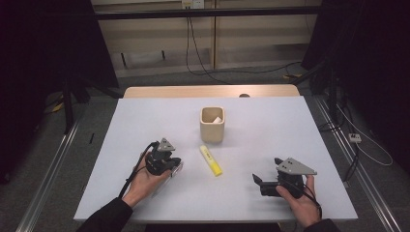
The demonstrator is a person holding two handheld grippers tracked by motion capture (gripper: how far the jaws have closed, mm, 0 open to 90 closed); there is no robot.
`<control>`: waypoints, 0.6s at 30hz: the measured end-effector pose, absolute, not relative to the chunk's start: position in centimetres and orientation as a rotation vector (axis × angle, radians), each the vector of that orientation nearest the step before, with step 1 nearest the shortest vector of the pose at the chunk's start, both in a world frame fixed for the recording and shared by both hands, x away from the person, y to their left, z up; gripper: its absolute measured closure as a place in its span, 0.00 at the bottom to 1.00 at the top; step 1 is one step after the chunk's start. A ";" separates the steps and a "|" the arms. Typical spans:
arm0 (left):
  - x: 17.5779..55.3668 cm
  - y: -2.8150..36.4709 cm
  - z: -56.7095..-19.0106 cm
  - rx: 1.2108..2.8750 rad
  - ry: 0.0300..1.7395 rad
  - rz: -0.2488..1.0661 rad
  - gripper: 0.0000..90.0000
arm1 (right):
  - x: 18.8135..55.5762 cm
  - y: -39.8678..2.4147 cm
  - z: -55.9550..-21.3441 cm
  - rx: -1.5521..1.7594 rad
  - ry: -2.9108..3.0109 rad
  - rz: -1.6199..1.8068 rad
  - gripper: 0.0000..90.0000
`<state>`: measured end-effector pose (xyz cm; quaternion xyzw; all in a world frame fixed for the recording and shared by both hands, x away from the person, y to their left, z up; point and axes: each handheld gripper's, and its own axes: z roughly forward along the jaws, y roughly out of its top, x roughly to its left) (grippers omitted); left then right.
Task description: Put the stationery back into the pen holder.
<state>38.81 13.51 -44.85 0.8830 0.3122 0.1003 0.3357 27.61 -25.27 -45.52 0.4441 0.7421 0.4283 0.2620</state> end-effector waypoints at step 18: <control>38.1 12.8 -44.8 2.313 0.759 0.202 1.00 | 27.6 -25.3 -45.5 1.202 2.007 1.162 0.04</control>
